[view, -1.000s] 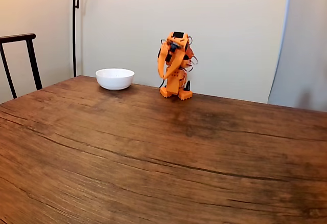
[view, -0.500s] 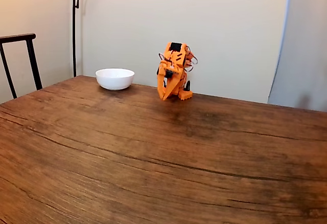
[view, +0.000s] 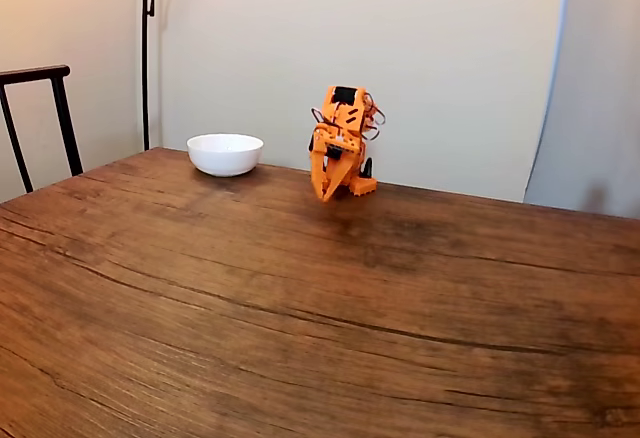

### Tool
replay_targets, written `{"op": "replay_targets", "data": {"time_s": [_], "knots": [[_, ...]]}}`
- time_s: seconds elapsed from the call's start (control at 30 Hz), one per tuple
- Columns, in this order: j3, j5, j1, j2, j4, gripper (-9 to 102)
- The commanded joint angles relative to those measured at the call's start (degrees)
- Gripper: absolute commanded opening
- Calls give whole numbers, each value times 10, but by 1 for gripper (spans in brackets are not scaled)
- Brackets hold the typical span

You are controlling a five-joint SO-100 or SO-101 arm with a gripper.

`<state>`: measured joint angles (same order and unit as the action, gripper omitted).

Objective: Grasp the cube and drop it in the bowl

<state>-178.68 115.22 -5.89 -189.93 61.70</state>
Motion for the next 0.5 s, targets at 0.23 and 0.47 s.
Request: {"op": "replay_targets", "data": {"time_s": [0.23,0.47], "knots": [[4,0,12,-4,100,-1],[4,-1,7,3,123,-1]]}}
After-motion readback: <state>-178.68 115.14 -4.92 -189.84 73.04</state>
